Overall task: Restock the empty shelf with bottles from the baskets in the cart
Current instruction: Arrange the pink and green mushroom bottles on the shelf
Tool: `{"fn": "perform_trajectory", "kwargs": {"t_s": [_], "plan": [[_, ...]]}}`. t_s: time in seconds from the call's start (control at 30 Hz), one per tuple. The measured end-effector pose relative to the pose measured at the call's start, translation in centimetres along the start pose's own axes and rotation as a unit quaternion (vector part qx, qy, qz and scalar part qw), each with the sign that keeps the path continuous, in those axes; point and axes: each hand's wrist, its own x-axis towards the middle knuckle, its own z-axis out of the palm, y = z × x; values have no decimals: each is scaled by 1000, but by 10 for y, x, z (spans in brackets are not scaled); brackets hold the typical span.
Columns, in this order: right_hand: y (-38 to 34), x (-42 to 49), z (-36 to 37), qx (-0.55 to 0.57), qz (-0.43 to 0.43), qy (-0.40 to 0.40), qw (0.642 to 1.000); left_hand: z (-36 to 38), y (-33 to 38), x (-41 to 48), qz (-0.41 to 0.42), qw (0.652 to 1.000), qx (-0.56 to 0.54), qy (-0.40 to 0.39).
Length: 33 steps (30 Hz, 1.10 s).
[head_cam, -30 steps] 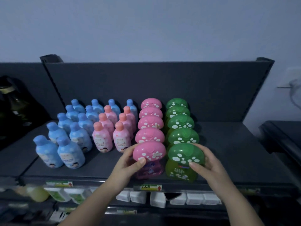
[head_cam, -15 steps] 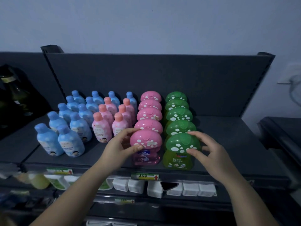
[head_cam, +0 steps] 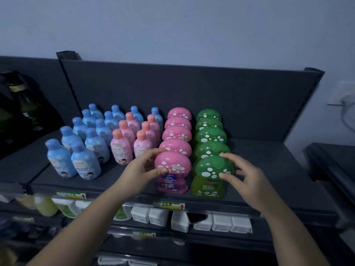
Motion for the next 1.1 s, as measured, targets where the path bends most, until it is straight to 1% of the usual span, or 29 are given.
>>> {"fn": "perform_trajectory", "kwargs": {"t_s": [0.17, 0.4, 0.6, 0.77, 0.87, 0.93, 1.0, 1.1], "plan": [[1, -1, -1, -1, -3, 7, 1000, 2, 1, -1, 3, 1000, 7, 3], [1, -3, -1, -41, -4, 16, 999, 8, 0, -5, 7, 1000, -2, 3], [1, -4, 0, -86, -26, 7, 996, 5, 2, -5, -4, 1000, 13, -3], [-5, -1, -2, -124, -18, 4, 992, 2, 13, -5, -12, 999, 39, 3], [-12, -2, 0, -135, -5, 27, 990, -4, 18, -8, -8, 998, 67, -6], [-20, -3, 4, -162, -6, 46, 986, -13, 18, -12, -4, 995, 101, -8], [-32, 1, 11, -202, -18, 62, 977, -25, 18, -19, 4, 987, 162, 5], [-49, 10, 29, -274, -48, 53, 959, -47, 21, -34, 25, 964, 262, 36]]}}
